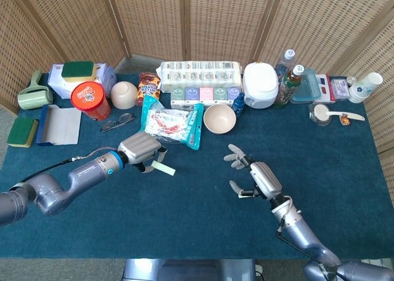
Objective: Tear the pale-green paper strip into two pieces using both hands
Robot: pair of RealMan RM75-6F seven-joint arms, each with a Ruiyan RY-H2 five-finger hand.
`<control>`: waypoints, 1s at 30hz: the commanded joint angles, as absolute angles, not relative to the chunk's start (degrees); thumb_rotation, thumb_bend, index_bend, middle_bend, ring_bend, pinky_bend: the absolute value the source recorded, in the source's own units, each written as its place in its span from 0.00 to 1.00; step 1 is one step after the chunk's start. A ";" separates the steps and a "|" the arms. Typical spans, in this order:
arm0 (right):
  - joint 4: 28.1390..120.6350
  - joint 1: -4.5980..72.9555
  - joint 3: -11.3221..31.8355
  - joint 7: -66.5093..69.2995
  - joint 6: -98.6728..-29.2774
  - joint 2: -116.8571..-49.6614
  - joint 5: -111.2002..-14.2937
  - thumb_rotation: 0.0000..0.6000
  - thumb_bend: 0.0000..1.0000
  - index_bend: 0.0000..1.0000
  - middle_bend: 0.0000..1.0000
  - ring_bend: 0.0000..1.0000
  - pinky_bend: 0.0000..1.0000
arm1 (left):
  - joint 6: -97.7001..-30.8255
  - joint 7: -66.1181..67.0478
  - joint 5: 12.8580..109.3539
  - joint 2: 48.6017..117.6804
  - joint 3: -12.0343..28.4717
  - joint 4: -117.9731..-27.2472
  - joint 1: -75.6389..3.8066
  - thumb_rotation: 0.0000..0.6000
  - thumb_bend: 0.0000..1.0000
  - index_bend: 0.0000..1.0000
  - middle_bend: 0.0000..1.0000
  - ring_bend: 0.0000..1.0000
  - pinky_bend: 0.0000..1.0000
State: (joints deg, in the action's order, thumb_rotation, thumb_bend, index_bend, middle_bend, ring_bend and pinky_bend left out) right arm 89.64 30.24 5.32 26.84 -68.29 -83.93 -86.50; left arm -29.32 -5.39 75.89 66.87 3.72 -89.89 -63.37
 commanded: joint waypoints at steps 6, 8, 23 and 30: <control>89.86 29.37 5.74 26.90 -69.48 -83.30 -86.35 1.00 0.46 0.00 0.26 0.28 0.35 | -30.61 -4.31 75.26 66.74 3.97 -90.06 -62.38 1.00 0.37 0.37 0.70 0.72 0.91; 89.91 29.25 5.87 26.83 -69.68 -83.25 -86.33 1.00 0.46 0.00 0.26 0.28 0.35 | -30.89 -4.20 75.23 66.60 3.96 -90.09 -62.09 1.00 0.37 0.34 0.65 0.67 0.86; 90.53 27.47 6.66 22.58 -71.53 -81.46 -85.05 1.00 0.46 0.02 0.20 0.19 0.29 | -48.01 -1.29 74.72 59.05 2.31 -98.75 -49.61 1.00 0.30 0.17 0.37 0.37 0.54; 91.28 25.72 6.03 17.67 -72.12 -79.77 -83.70 1.00 0.46 0.04 0.19 0.13 0.22 | -62.21 3.07 74.44 54.43 -0.55 -105.88 -38.34 1.00 0.30 0.17 0.36 0.37 0.54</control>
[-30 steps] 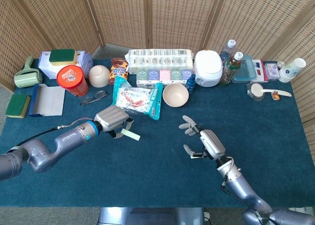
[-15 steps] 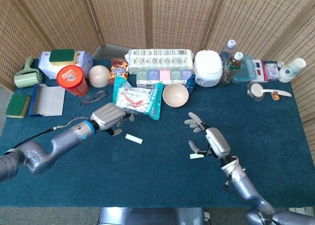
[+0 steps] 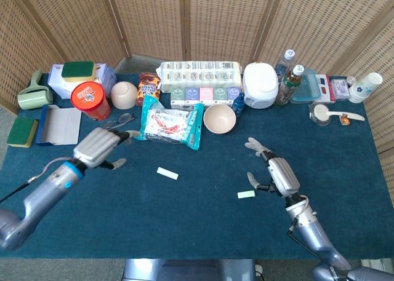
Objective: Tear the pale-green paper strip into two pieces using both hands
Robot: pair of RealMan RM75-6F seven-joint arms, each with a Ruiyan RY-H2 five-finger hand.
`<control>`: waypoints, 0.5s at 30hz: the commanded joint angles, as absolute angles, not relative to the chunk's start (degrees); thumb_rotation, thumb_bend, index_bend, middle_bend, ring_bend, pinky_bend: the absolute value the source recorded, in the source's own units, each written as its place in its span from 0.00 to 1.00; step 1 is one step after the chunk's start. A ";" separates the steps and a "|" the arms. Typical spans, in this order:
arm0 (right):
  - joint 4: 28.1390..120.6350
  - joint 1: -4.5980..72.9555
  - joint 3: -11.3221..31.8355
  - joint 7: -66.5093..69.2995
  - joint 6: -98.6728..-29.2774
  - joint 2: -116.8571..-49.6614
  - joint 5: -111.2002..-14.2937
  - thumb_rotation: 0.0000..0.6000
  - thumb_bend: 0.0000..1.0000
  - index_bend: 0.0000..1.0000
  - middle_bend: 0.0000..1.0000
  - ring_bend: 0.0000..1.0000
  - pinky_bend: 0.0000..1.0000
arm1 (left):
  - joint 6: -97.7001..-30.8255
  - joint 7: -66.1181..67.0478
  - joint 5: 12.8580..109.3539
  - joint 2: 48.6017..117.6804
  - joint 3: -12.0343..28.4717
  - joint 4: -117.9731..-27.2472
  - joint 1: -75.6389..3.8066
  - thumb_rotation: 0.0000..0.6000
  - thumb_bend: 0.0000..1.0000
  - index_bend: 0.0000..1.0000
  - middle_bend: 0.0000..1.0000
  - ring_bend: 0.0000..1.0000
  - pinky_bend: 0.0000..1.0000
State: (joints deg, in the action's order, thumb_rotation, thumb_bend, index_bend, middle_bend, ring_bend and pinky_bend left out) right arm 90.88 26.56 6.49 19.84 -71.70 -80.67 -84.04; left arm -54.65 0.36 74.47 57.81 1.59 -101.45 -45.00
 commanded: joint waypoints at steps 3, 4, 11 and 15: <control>91.96 24.54 5.40 13.04 -73.07 -78.82 -83.30 1.00 0.46 0.06 0.19 0.12 0.20 | -68.09 3.80 75.48 53.26 -2.07 -107.41 -33.25 1.00 0.29 0.18 0.36 0.37 0.53; 92.19 24.12 5.24 11.43 -73.48 -78.65 -83.10 1.00 0.46 0.06 0.19 0.11 0.19 | -69.59 3.87 75.86 53.06 -2.57 -107.65 -31.80 1.00 0.30 0.18 0.36 0.37 0.53; 93.62 21.32 4.00 2.74 -76.08 -77.40 -82.17 1.00 0.47 0.12 0.19 0.11 0.18 | -79.04 4.18 78.59 53.48 -5.50 -106.72 -22.64 1.00 0.29 0.19 0.36 0.37 0.53; 94.07 20.11 3.53 -1.02 -77.31 -76.81 -81.96 1.00 0.46 0.15 0.20 0.10 0.17 | -82.57 3.82 79.55 54.24 -6.58 -105.55 -18.80 1.00 0.29 0.19 0.36 0.37 0.52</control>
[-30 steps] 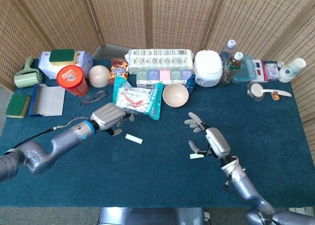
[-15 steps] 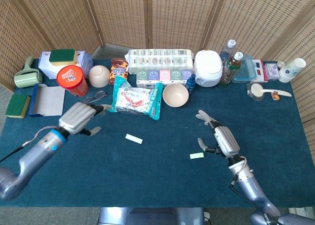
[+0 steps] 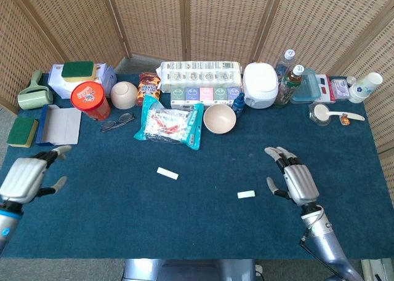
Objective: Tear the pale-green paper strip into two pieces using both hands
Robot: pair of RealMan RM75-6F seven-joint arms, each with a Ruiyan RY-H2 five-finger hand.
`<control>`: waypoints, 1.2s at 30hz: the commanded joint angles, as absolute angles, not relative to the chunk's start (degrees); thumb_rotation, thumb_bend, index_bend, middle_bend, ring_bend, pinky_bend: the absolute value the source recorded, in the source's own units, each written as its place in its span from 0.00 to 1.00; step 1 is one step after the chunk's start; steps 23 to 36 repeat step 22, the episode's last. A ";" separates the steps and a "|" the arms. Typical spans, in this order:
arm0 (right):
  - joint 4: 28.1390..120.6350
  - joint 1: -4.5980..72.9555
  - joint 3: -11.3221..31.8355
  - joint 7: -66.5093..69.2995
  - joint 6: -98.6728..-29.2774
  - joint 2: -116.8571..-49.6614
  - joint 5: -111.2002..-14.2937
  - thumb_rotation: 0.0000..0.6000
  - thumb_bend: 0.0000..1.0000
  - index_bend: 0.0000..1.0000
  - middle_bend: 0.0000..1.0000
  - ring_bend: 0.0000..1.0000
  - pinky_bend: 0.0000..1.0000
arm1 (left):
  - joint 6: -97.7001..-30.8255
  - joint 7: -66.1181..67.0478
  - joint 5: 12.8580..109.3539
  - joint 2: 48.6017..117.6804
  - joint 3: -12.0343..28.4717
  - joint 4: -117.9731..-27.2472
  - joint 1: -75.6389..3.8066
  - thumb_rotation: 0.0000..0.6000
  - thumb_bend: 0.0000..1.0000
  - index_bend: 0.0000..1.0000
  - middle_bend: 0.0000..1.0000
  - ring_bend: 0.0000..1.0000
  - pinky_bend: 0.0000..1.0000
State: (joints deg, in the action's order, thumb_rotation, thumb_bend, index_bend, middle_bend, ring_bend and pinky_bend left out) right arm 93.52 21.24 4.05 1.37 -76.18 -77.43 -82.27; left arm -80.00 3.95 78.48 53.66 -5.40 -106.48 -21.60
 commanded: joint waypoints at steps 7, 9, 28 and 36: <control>95.31 16.92 2.28 -4.93 -80.77 -75.71 -82.27 1.00 0.46 0.18 0.21 0.11 0.17 | -88.51 2.50 80.56 56.49 -8.40 -102.69 -11.59 1.00 0.29 0.20 0.36 0.37 0.51; 95.63 16.10 2.18 -5.39 -81.82 -75.54 -82.31 1.00 0.46 0.19 0.21 0.10 0.17 | -89.45 2.31 80.76 57.11 -8.65 -101.99 -10.26 1.00 0.29 0.20 0.36 0.37 0.51; 96.98 12.27 1.95 -5.05 -84.58 -74.07 -82.88 1.00 0.46 0.22 0.21 0.11 0.17 | -91.47 2.60 83.08 60.37 -6.56 -100.10 -5.99 1.00 0.29 0.21 0.36 0.37 0.49; 96.98 12.27 1.95 -5.05 -84.58 -74.07 -82.88 1.00 0.46 0.22 0.21 0.11 0.17 | -91.47 2.60 83.08 60.37 -6.56 -100.10 -5.99 1.00 0.29 0.21 0.36 0.37 0.49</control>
